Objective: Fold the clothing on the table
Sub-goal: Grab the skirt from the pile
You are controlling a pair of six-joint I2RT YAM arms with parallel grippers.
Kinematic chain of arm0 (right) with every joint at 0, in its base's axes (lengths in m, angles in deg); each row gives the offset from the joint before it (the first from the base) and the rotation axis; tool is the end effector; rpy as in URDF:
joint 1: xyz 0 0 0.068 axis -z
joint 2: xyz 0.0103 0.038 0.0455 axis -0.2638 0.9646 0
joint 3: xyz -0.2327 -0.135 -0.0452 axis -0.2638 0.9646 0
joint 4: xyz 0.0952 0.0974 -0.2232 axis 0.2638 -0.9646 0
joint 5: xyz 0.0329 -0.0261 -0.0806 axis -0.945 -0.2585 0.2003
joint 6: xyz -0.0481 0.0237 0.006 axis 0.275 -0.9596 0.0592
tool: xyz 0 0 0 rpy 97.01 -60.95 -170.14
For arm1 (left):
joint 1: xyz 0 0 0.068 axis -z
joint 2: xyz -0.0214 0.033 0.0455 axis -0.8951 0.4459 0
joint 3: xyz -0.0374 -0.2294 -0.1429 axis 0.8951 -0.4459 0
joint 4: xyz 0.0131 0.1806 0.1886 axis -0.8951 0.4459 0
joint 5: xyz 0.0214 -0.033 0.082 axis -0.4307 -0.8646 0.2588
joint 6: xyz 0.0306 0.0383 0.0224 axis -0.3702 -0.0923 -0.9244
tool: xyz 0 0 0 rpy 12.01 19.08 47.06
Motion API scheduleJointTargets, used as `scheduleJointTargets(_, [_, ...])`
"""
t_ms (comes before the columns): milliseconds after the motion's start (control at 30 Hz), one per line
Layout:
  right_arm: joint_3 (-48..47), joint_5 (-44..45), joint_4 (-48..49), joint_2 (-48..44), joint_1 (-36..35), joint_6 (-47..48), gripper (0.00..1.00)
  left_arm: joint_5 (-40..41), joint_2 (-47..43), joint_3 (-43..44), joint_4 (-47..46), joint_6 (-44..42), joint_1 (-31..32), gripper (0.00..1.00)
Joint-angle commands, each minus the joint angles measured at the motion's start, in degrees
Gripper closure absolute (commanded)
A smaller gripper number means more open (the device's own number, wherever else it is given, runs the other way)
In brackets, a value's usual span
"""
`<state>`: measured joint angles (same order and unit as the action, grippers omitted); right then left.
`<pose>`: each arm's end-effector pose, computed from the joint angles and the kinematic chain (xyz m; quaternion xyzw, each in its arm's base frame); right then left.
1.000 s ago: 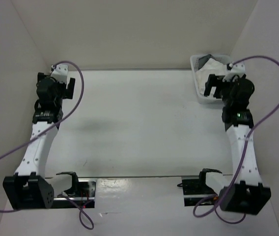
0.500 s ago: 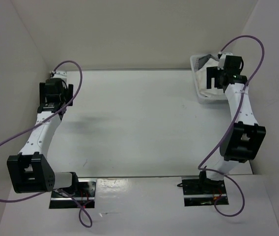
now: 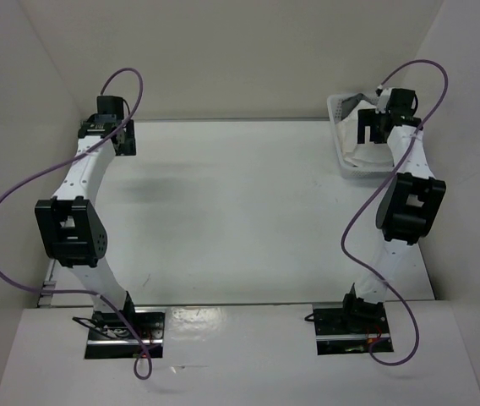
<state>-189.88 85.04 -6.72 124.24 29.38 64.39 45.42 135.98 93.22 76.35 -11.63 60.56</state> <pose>0.4477 -0.1113 0.2947 -0.0112 0.9156 -0.0888 0.3919 0.4056 0.0380 0.3220 -0.1549 0.8841 0.2216 0.3811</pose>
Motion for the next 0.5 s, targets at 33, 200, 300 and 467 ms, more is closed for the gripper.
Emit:
scheduleJointTargets(33, [-5.56, -1.67, 5.99, 4.6, 1.73, -1.47, 0.01, -4.91, -4.14, 0.39, 0.95, 5.31, 0.15, 0.0])
scheduleJointTargets(200, [-10.66, -0.35, 5.83, 9.27, 1.73, -0.42, 0.01, -4.74, -14.85, -7.34, 0.42, 4.44, -1.34, 0.0])
scheduleJointTargets(300, [-12.95, -0.35, 5.2, 11.12, 1.73, -0.42, 0.14, -7.37, -20.74, -12.26, -0.8, 3.82, -2.66, 0.0])
scheduleJointTargets(467, [-12.95, -0.96, 3.36, 12.17, 1.21, 0.11, 0.97, -11.13, -25.84, -16.75, -1.42, 4.68, -4.94, 0.0])
